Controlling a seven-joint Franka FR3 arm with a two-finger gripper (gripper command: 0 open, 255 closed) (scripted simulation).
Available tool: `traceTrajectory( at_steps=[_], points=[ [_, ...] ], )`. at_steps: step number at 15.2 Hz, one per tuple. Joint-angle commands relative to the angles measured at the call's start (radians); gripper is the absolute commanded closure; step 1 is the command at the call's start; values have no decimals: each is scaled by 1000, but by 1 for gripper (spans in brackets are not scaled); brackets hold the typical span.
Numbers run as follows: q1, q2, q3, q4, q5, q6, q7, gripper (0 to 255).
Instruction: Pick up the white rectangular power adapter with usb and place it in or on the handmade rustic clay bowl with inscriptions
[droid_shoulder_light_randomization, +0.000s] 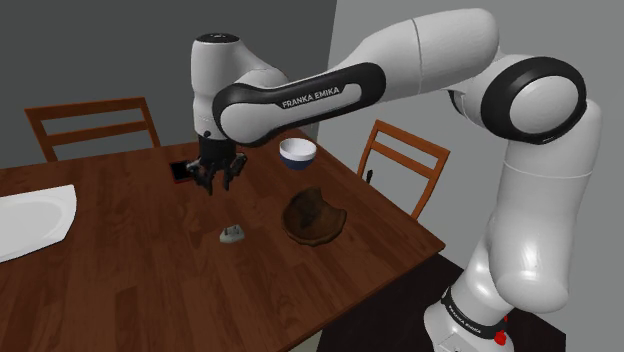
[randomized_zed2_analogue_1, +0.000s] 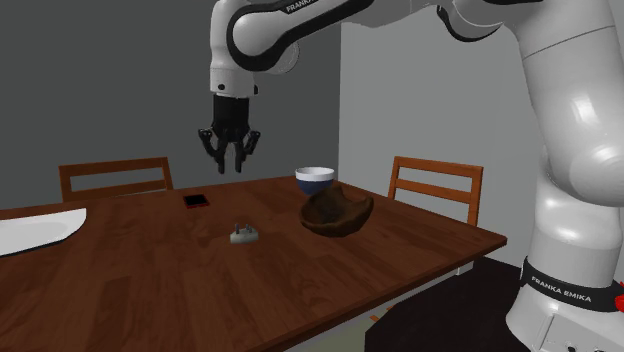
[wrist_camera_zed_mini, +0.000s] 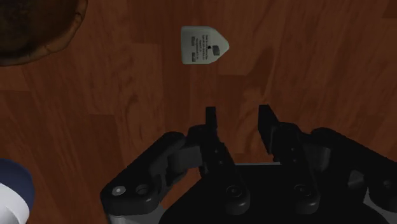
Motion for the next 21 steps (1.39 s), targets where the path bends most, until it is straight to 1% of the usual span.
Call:
traceTrajectory(
  at_steps=[1, 10, 18, 21],
  points=[
    [-3, 21, 0, 1, 0, 3, -21, 0],
    [-22, 222, -1, 26, -24, 14, -197, 0],
    [-18, 277, -13, -1, -45, 86, -194, 0],
    [-18, 281, -14, -3, -46, 91, -193, 0]
  ],
)
